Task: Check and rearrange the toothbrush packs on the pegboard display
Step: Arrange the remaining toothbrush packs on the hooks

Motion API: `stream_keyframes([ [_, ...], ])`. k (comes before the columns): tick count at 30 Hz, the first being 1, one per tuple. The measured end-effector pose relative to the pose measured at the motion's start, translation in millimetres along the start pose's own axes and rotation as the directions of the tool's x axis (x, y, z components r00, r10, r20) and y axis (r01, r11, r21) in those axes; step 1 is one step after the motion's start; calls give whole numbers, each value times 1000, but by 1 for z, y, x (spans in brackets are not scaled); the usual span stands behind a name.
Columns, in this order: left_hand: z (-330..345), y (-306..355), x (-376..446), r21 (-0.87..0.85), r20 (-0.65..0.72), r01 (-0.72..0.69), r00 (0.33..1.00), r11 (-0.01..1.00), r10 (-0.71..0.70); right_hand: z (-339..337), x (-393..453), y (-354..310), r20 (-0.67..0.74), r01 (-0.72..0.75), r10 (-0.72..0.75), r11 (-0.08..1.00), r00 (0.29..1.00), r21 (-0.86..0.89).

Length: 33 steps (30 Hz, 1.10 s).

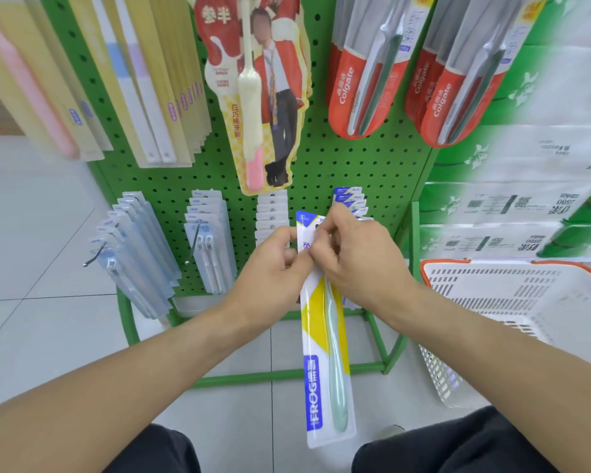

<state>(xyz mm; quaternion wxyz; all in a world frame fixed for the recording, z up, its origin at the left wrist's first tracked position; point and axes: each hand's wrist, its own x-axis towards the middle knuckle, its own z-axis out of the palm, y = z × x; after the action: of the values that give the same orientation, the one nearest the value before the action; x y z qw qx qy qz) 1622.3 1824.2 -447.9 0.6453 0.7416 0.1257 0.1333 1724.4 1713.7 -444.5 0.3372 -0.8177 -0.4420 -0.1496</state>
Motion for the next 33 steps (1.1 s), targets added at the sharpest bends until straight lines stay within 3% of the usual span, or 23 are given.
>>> stream_keyframes([
  [4,-2,-1,-2,-36,18,10,1000,999,-10,1,1,1,-37,9,-5,993,999,117],
  [9,-4,1,-2,-135,-73,39,996,990,-50,-5,2,7,141,-19,-16,971,990,239],
  [15,-7,0,5,-163,-222,90,967,983,-125,-3,0,19,327,-293,171,880,929,374],
  [17,-9,0,8,-189,-255,101,955,977,-148,-7,-1,25,516,-380,157,852,842,360],
  [20,-9,-1,11,-191,-274,110,948,975,-160,-13,-7,29,803,-466,69,842,592,271],
  [22,-8,-2,12,-189,-274,107,949,976,-157,-15,-12,27,891,-491,22,840,453,229],
  [24,-6,-3,11,-175,-259,103,955,979,-146,-15,-13,25,916,-523,0,821,400,228],
  [30,-3,-5,12,-202,-257,97,955,975,-149,-23,-12,21,938,-570,-45,784,342,246],
  [33,-5,-2,9,-184,-81,241,962,953,-259,-19,-11,19,883,-542,60,808,465,230],
])
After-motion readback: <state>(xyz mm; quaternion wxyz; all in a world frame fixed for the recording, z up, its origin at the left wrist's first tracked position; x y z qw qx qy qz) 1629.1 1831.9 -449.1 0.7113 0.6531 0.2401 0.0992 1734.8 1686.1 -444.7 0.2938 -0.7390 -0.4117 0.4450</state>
